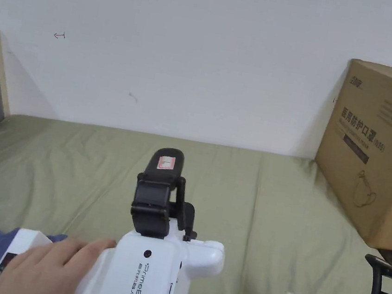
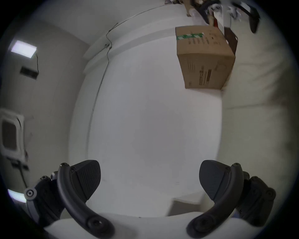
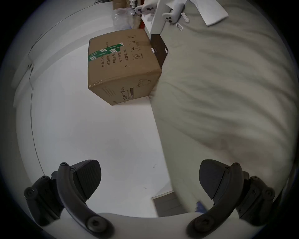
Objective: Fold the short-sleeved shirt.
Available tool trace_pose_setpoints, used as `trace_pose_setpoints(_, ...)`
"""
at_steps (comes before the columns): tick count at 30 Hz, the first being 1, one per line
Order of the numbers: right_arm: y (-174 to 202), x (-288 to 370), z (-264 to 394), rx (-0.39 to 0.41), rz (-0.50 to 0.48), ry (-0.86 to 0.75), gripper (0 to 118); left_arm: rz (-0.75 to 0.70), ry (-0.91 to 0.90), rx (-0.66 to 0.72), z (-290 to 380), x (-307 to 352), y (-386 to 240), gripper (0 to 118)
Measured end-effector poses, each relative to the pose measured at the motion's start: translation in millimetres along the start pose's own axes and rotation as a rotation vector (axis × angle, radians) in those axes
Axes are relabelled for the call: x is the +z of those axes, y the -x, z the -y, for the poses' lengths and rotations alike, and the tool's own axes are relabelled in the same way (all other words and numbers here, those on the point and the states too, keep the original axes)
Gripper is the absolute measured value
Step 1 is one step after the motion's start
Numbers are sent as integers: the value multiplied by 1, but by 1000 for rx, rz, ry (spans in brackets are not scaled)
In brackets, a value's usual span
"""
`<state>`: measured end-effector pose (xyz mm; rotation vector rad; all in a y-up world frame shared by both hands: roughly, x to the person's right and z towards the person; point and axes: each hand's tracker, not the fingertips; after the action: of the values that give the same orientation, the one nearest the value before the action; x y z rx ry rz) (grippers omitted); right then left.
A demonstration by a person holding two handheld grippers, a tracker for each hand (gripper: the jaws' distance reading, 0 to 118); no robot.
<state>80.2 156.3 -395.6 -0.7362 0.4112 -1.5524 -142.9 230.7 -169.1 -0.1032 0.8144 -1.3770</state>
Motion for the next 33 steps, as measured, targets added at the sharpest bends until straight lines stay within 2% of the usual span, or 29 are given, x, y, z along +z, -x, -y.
trace_pose_setpoints(4,54,5,18,377,-134,19,118,-4,158,435,5,-18,43,118)
trace_pose_setpoints(6,87,8,36,606,-193,15,118,14,200,646,11,-25,63,118)
trace_pose_setpoints(10,124,21,87,1240,-313,-47,118,29,280,1035,44,-33,78,118)
trace_pose_setpoints(12,125,25,113,1471,-302,-65,118,43,308,1170,52,-29,78,118)
trace_pose_setpoints(14,121,23,135,1630,-172,-125,118,74,327,1233,63,-30,76,118)
trace_pose_setpoints(15,119,22,141,1666,-160,-108,118,90,337,1248,67,-30,75,118)
trace_pose_setpoints(18,109,22,146,1655,-165,-118,118,90,351,1236,66,-28,72,118)
trace_pose_setpoints(23,105,21,150,1704,-151,-93,118,70,360,1193,60,-22,74,118)
trace_pose_setpoints(26,106,21,150,1725,-154,-107,118,58,342,1213,62,-19,76,118)
trace_pose_setpoints(33,109,24,142,1667,-160,-120,118,57,339,1268,65,-19,81,118)
